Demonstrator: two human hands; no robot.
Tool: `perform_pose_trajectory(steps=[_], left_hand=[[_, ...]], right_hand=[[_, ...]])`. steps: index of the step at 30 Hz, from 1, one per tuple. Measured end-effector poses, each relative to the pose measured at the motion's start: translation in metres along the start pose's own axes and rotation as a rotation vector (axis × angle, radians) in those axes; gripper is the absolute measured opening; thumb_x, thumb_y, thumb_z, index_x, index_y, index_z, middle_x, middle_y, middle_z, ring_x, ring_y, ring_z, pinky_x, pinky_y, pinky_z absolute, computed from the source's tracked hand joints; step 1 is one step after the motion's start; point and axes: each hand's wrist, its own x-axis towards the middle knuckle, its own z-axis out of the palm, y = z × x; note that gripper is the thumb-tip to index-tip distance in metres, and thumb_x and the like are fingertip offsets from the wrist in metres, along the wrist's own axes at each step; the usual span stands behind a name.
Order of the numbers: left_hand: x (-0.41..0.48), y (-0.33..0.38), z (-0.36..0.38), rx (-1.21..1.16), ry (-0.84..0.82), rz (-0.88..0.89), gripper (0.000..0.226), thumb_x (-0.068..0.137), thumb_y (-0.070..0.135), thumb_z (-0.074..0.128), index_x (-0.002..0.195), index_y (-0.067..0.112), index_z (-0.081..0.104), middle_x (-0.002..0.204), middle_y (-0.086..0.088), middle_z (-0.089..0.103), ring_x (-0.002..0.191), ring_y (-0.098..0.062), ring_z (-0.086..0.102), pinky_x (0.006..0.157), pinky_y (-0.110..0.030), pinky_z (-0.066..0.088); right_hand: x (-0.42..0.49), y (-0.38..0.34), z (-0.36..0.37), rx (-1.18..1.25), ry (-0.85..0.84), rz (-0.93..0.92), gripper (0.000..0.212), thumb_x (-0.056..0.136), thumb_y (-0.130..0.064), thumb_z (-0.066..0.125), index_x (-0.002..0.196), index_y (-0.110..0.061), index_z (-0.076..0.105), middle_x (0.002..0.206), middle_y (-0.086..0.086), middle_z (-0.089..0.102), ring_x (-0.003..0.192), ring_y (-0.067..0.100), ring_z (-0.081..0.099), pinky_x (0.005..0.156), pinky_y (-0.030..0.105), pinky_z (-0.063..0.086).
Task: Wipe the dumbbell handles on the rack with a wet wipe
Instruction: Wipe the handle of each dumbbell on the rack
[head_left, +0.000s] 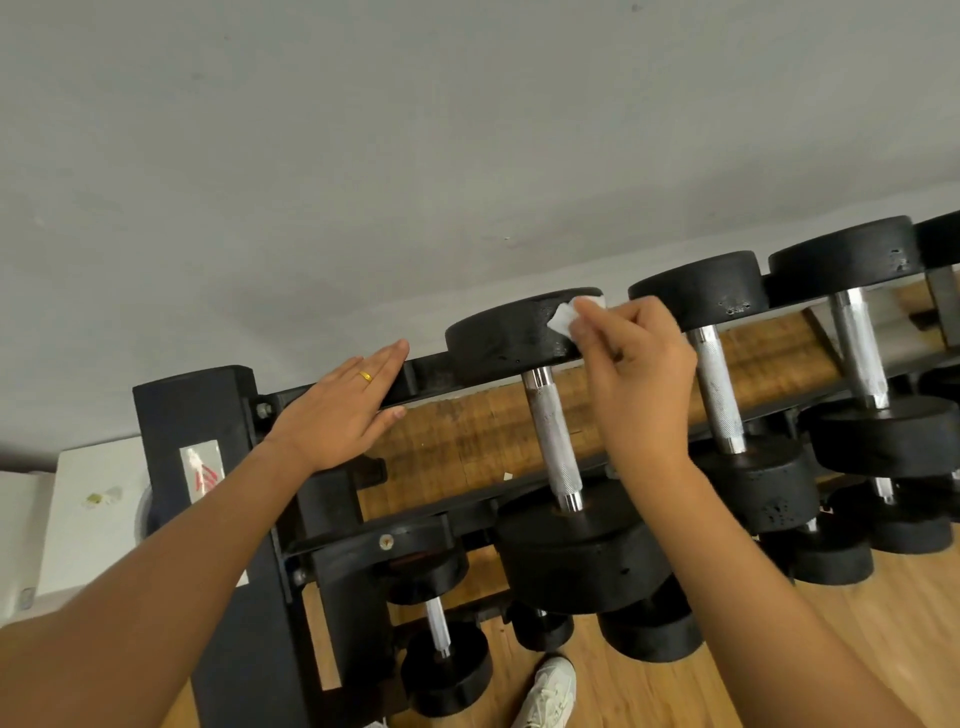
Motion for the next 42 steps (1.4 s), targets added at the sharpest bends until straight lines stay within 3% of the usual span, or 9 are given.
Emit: perform_pose_trajectory(steps=[2, 8, 12, 16, 20, 24, 30, 35, 42], left_hand=[[0.000, 0.001, 0.000, -0.005, 0.006, 0.002, 0.076, 0.107, 0.049, 0.036, 0.165, 0.014, 0.002, 0.170, -0.010, 0.020, 0.153, -0.026, 0.030, 0.120, -0.031, 0.012], [-0.002, 0.002, 0.000, 0.001, -0.001, -0.008, 0.076, 0.108, 0.048, 0.037, 0.165, 0.015, -0.001, 0.171, -0.008, 0.017, 0.154, -0.024, 0.028, 0.120, -0.029, 0.009], [-0.002, 0.003, -0.001, 0.009, 0.004, -0.011, 0.076, 0.107, 0.048, 0.038, 0.165, 0.014, 0.001, 0.170, -0.010, 0.019, 0.154, -0.026, 0.029, 0.120, -0.030, 0.010], [-0.002, 0.002, -0.001, 0.015, 0.001, -0.001, 0.078, 0.104, 0.056, 0.024, 0.165, 0.014, -0.001, 0.171, -0.009, 0.017, 0.155, -0.023, 0.026, 0.121, -0.029, 0.008], [-0.002, 0.002, -0.001, 0.021, 0.010, -0.013, 0.077, 0.105, 0.055, 0.025, 0.164, 0.016, -0.004, 0.172, -0.008, 0.013, 0.156, -0.022, 0.023, 0.119, -0.027, 0.004], [-0.001, 0.002, -0.002, 0.016, 0.005, -0.017, 0.077, 0.106, 0.054, 0.027, 0.165, 0.017, -0.005, 0.172, -0.007, 0.011, 0.156, -0.021, 0.020, 0.119, -0.026, 0.003], [-0.001, 0.000, -0.002, 0.025, 0.010, 0.000, 0.074, 0.109, 0.051, 0.030, 0.165, 0.015, -0.003, 0.172, -0.008, 0.012, 0.156, -0.022, 0.022, 0.122, -0.029, 0.007], [-0.002, 0.002, -0.003, 0.032, 0.017, 0.011, 0.074, 0.109, 0.050, 0.031, 0.164, 0.013, -0.003, 0.172, -0.010, 0.013, 0.156, -0.023, 0.023, 0.123, -0.031, 0.010], [-0.002, 0.001, -0.001, 0.052, 0.022, 0.009, 0.074, 0.109, 0.051, 0.029, 0.164, 0.013, -0.003, 0.172, -0.009, 0.011, 0.156, -0.022, 0.021, 0.120, -0.028, 0.004]], right_hand=[[0.014, -0.005, 0.002, 0.025, 0.005, 0.085, 0.028, 0.096, -0.015, 0.067, 0.122, -0.008, 0.070, 0.094, -0.006, 0.051, 0.078, -0.001, 0.049, 0.075, 0.004, 0.043], [-0.006, -0.009, -0.004, -0.050, -0.090, -0.105, 0.025, 0.094, -0.011, 0.069, 0.119, -0.008, 0.072, 0.091, -0.007, 0.051, 0.082, 0.009, 0.052, 0.071, 0.008, 0.041], [0.029, -0.018, 0.008, -0.056, -0.096, -0.203, 0.023, 0.093, -0.009, 0.069, 0.115, -0.003, 0.074, 0.087, 0.000, 0.054, 0.081, 0.017, 0.054, 0.072, 0.023, 0.046], [0.016, -0.005, -0.004, -0.143, -0.256, -0.536, 0.023, 0.086, 0.001, 0.073, 0.110, -0.002, 0.075, 0.086, 0.009, 0.059, 0.081, 0.024, 0.055, 0.070, 0.030, 0.048], [0.032, -0.015, 0.006, -0.152, -0.344, -0.632, 0.022, 0.084, 0.001, 0.076, 0.105, -0.004, 0.076, 0.083, 0.009, 0.059, 0.077, 0.024, 0.054, 0.063, 0.032, 0.045], [0.063, -0.040, 0.030, -0.214, -0.674, -0.810, 0.014, 0.085, -0.007, 0.077, 0.099, -0.008, 0.078, 0.084, 0.005, 0.059, 0.079, 0.019, 0.048, 0.062, 0.036, 0.045], [0.093, -0.053, 0.040, -0.264, -0.963, -0.802, 0.019, 0.092, -0.015, 0.071, 0.109, -0.017, 0.078, 0.101, 0.002, 0.067, 0.093, 0.018, 0.048, 0.078, 0.029, 0.034], [0.101, -0.072, 0.067, -0.381, -1.235, -0.666, 0.020, 0.095, -0.020, 0.065, 0.111, -0.026, 0.075, 0.108, -0.006, 0.067, 0.101, 0.008, 0.040, 0.086, 0.028, 0.039], [0.093, -0.068, 0.068, -0.465, -1.216, -0.770, 0.018, 0.093, -0.030, 0.068, 0.109, -0.033, 0.075, 0.107, -0.004, 0.062, 0.098, 0.018, 0.050, 0.083, 0.035, 0.045]])
